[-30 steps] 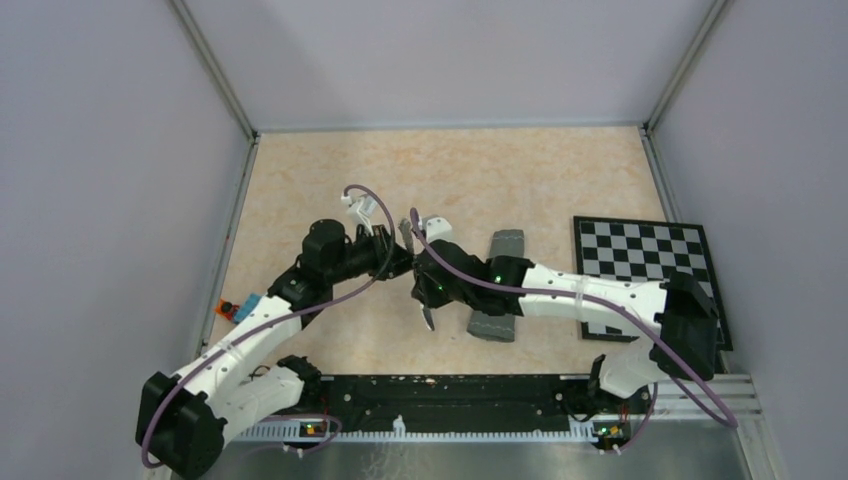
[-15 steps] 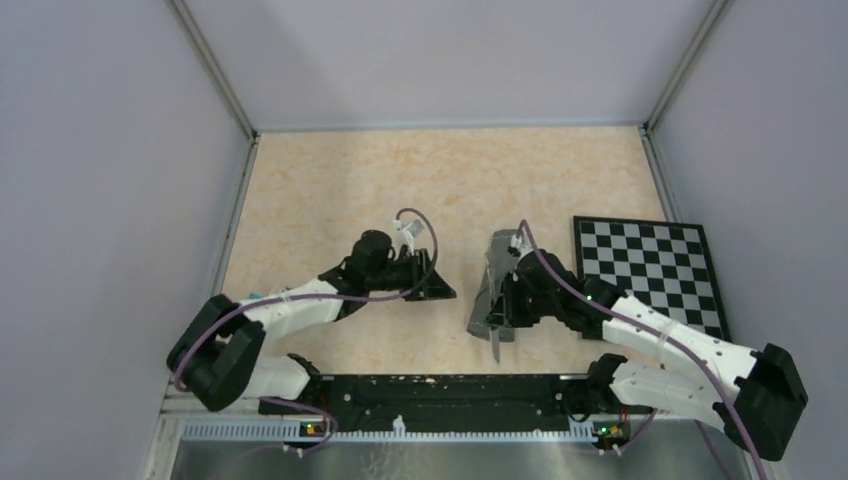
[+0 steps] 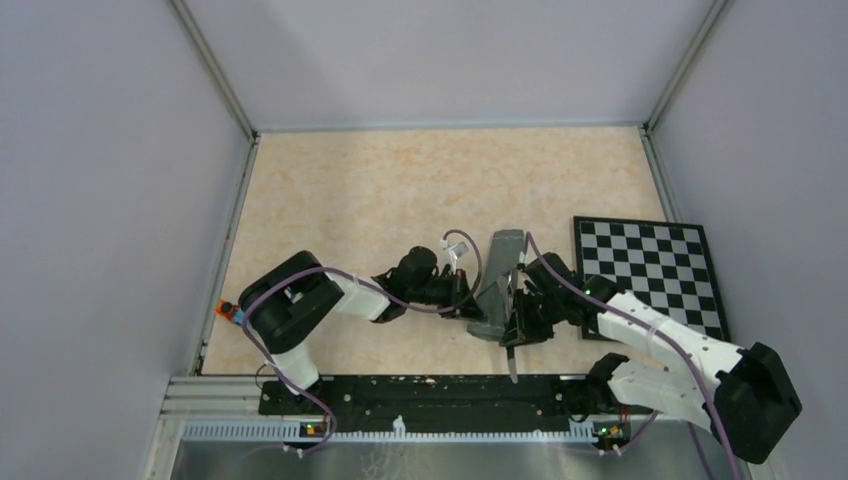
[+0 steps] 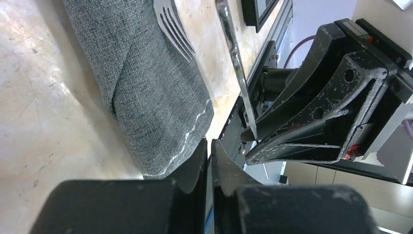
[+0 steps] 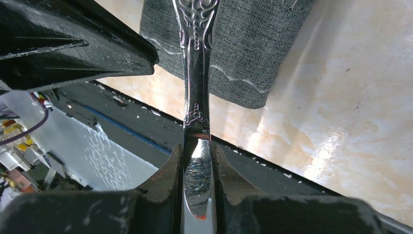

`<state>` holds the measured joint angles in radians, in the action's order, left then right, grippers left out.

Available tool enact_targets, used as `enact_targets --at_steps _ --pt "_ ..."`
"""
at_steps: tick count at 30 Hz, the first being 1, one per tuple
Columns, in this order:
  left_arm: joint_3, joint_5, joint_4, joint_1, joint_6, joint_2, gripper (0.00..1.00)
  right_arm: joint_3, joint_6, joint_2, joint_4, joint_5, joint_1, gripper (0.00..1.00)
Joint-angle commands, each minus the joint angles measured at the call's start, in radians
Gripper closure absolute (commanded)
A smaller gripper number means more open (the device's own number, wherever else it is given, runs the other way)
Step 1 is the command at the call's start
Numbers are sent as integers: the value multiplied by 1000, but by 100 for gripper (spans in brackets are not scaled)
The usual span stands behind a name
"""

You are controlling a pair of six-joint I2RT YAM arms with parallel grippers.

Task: Fold the napkin into a case and place the utensils inside
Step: Insert the knife into the folded napkin.

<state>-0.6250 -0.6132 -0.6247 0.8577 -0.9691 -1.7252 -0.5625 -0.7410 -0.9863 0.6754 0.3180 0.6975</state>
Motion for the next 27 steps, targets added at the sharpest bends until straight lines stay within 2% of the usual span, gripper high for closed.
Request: enact_targets --at_steps 1,18,27 --pt "-28 0 -116 14 -7 -34 92 -12 28 -24 5 37 -19 100" --pt "-9 40 -96 55 19 -82 97 -90 71 -246 -28 14 -35 100" --pt "69 48 -228 62 -50 -115 100 -155 72 -339 -60 -13 -61 100"
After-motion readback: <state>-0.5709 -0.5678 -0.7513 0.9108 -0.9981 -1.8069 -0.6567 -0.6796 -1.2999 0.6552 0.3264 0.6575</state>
